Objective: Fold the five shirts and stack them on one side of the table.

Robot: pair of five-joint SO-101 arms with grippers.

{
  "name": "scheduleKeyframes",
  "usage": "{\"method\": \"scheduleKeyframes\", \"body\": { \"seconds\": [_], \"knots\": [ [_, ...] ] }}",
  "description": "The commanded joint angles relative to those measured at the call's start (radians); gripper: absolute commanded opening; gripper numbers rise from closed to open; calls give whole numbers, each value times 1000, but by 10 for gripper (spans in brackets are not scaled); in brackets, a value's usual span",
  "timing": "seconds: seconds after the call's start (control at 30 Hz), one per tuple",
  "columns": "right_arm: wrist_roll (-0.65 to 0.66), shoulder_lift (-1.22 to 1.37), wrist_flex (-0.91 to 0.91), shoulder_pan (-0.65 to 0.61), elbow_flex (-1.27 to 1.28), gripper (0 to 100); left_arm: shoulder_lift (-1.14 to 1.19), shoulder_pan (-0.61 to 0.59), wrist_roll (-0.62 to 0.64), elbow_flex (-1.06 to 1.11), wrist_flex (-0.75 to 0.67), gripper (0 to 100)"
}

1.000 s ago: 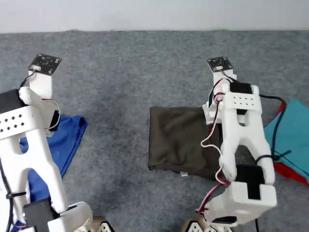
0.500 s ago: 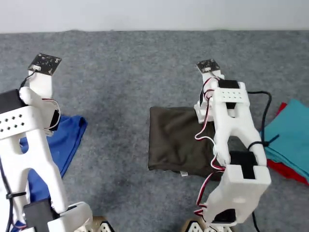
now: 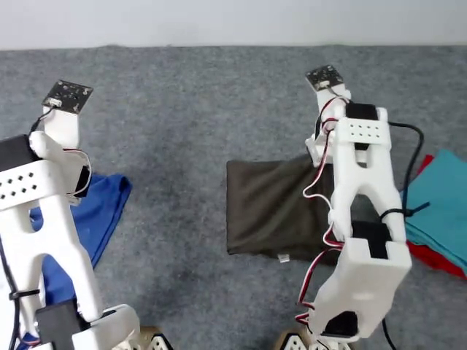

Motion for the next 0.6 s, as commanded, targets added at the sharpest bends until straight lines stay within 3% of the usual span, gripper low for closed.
{"method": "scheduleKeyframes", "body": {
  "seconds": [0.0,0.27,0.47,0.57],
  "knots": [
    [12,5,7,18,-121,10,-40,-8,-8,-5,-18,15],
    [8,71,110,8,-153,35,-44,-8,-8,-5,-18,15],
    [6,62,300,18,-172,261,-40,-8,-8,-5,-18,15],
    [6,28,386,15,-209,212,-40,-8,-8,-5,-18,15]
  ]
}}
